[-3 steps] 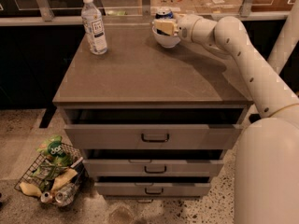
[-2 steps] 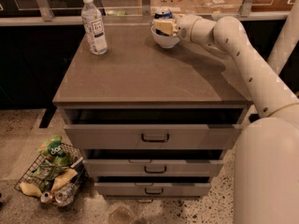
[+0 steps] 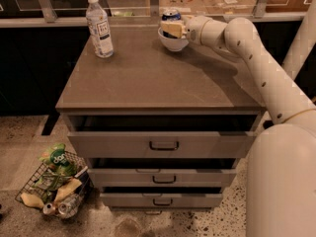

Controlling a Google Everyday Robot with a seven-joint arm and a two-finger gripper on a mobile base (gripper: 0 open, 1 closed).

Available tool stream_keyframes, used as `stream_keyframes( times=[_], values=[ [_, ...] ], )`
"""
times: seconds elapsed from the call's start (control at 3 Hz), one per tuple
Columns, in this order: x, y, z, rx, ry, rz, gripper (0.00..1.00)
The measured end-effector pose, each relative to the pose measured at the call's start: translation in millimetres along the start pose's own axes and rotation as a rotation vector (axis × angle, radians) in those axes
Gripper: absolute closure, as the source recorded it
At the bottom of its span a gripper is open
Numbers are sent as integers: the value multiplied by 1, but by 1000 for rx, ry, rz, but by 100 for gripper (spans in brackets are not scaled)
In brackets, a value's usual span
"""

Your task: Pick pepsi can from white bowl and place on counter

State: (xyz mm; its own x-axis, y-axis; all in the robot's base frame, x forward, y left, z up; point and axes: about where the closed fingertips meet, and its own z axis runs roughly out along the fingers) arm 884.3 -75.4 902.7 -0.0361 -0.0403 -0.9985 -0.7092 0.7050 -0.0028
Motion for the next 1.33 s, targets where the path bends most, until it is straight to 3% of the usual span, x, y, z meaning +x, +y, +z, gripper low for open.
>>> stream_keyframes(
  times=[0.33,0.67,1.33],
  values=[
    [-3,5,5,-19,-3,10,100],
    [-24,8,-1,-16,-12,13,100],
    [-92,19,-46,33,-43,-53,100]
  ],
)
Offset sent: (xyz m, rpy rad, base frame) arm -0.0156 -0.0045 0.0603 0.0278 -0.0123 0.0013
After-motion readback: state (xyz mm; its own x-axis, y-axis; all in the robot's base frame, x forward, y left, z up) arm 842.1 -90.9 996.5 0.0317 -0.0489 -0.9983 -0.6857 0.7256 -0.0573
